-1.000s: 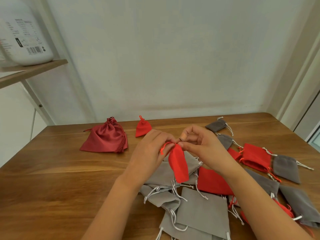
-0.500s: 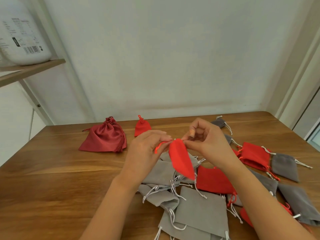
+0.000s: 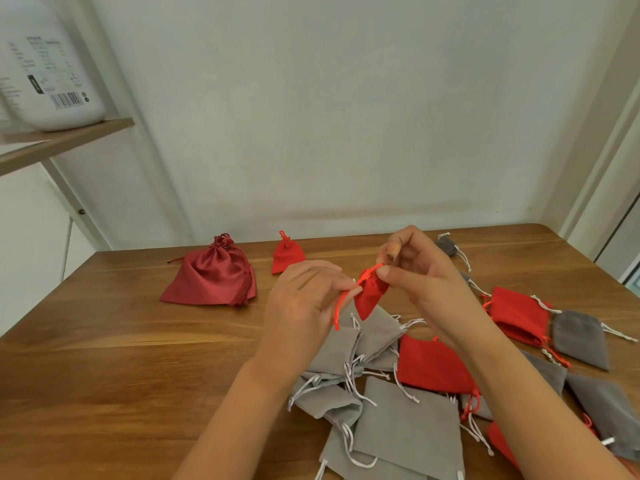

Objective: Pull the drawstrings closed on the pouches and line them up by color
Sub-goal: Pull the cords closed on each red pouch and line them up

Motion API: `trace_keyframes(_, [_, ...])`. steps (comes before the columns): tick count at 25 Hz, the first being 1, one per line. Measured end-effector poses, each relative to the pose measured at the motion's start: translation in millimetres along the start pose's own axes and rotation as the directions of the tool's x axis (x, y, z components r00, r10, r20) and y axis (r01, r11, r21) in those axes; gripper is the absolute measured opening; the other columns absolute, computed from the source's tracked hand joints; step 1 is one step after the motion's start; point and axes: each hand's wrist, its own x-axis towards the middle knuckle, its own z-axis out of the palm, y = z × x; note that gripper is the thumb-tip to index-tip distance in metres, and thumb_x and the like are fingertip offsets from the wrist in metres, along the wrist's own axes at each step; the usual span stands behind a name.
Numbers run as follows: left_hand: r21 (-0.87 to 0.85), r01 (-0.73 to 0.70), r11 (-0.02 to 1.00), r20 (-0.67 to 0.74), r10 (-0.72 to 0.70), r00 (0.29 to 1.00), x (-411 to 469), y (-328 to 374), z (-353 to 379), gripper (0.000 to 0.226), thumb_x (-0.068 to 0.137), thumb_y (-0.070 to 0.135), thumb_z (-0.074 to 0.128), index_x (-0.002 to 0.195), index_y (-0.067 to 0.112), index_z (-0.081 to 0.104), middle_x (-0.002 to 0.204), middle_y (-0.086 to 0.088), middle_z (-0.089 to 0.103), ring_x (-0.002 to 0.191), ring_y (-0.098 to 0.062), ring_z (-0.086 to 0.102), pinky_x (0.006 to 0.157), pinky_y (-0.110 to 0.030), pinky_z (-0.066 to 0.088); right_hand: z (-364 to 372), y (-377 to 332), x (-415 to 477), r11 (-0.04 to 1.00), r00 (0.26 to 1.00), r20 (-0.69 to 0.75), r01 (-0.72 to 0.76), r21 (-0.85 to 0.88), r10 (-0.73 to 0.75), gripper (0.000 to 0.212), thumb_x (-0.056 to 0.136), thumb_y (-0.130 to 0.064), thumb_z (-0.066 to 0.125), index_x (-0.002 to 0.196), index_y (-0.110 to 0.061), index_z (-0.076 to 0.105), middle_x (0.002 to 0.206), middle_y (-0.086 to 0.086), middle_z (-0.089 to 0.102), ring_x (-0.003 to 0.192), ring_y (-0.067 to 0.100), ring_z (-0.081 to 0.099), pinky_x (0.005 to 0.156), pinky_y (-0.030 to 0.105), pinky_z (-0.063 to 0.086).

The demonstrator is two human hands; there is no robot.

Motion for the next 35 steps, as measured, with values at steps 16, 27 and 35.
trace_keyframes(16, [-0.281, 0.400, 0.872, 0.178, -0.363, 0.915, 2.8, 11.7, -8.6, 0.017, 0.073, 0.037, 0.072, 0.079, 0.021, 0.075, 0.079, 0.011, 0.070, 0.097, -0.003, 0.056, 0.083, -0.011, 0.042, -0.4, 13.8, 0.5, 0.910, 0.996, -0.056, 0.043, -0.413, -0.072, 0.038, 0.083, 0.015, 0.051, 0.074, -0.017, 0.032, 0.076, -0.012, 0.050, 0.072, 0.020, 0.045, 0.066, 0.032, 0.040])
trace_keyframes(27, [-0.595, 0.731, 0.336, 0.423, -0.642, 0.640, 17.5, 9.2, -17.7, 0.010, 0.076, 0.016, 0.066, 0.076, 0.014, 0.075, 0.104, 0.003, 0.071, 0.096, -0.001, 0.065, 0.076, -0.012, 0.048, 3.4, 19.7, -1.9, 0.880, 0.993, -0.008, 0.102, -0.463, -0.119, 0.033, 0.086, -0.002, 0.056, 0.090, -0.034, 0.051, 0.083, -0.014, 0.054, 0.081, 0.018, 0.054, 0.076, 0.042, 0.047])
trace_keyframes(35, [-0.609, 0.785, 0.116, 0.491, -0.721, 0.488, 19.0, 8.3, -18.5, 0.016, 0.074, 0.024, 0.066, 0.079, 0.011, 0.073, 0.060, 0.001, 0.064, 0.044, -0.005, 0.037, 0.047, -0.013, 0.033, 15.9, 16.1, -5.0, 0.771, 0.979, 0.055, 0.190, -0.608, -0.197, 0.010, 0.086, -0.016, 0.062, 0.093, -0.014, 0.068, 0.088, -0.004, 0.056, 0.080, 0.013, 0.055, 0.071, 0.019, 0.043])
